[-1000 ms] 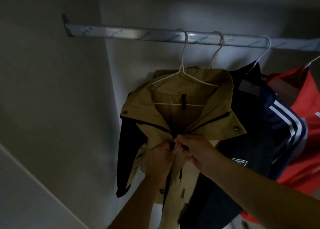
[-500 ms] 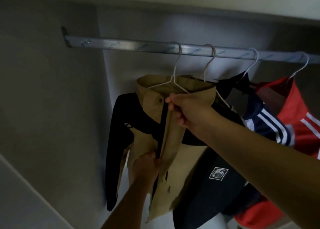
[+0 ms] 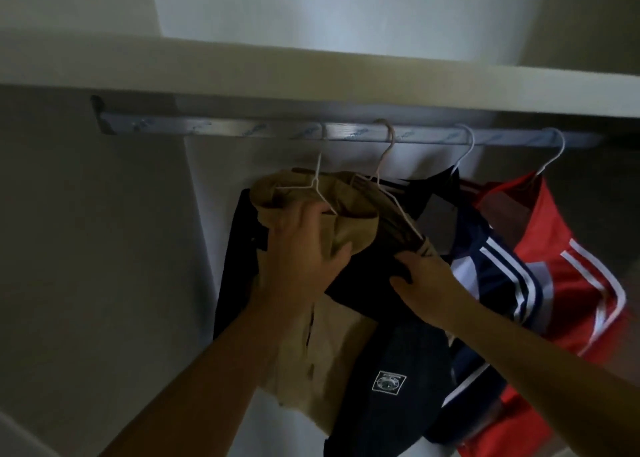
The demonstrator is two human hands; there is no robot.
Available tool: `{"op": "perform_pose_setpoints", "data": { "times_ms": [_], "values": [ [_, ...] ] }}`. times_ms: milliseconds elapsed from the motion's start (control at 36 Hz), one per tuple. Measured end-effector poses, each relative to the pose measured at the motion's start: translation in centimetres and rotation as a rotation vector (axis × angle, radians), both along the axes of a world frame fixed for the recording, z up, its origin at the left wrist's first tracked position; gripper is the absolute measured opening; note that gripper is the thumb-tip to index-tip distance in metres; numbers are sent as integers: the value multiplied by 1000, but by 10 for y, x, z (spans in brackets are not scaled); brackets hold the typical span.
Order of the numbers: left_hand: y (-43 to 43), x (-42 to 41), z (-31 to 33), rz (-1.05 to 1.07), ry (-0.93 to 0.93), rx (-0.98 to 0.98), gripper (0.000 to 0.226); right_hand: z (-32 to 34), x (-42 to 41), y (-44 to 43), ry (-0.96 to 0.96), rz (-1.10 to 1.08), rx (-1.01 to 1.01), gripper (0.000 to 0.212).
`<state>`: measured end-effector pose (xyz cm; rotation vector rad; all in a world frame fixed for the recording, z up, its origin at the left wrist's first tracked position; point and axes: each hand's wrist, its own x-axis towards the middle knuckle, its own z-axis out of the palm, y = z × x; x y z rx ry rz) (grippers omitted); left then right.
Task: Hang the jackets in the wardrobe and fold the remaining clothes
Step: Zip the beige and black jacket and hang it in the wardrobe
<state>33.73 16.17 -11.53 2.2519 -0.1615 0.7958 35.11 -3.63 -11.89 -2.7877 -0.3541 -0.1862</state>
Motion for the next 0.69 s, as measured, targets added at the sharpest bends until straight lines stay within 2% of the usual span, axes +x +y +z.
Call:
{"op": "perform_pose_setpoints", "data": {
  "times_ms": [83,139,167,194,250,306,389,472,500,583,639,694],
  "values": [
    [-11,18,13,12,53,383,51,-3,-6,6,-102,98,-61,13],
    [-17,25,17,10,103,475,22,-3,-14,11,-95,127,-53,12],
    [-17,27,19,-2,126,450,29,-4,-18,13,-103,125,-49,13],
    [-15,31,21,-29,168,341,34,-5,-22,14,-116,112,-43,14],
    [-3,32,27,-10,253,-46,33,-5,-30,15,-117,87,-35,16],
    [13,33,30,37,249,-303,29,-4,-34,21,-17,96,-37,16],
    [27,28,32,53,364,-316,23,-4,-42,35,240,153,-125,24],
    [23,22,40,10,440,-235,15,2,-53,44,238,192,-122,21],
    [20,20,43,4,484,-184,26,4,-56,46,230,220,-131,20],
    [14,14,45,129,565,89,86,7,-63,43,130,241,-140,17],
    [9,5,42,249,485,189,101,9,-61,32,-126,148,-58,19],
    [7,-5,38,331,491,75,102,10,-53,16,-271,-36,-2,32]
  ]
}}
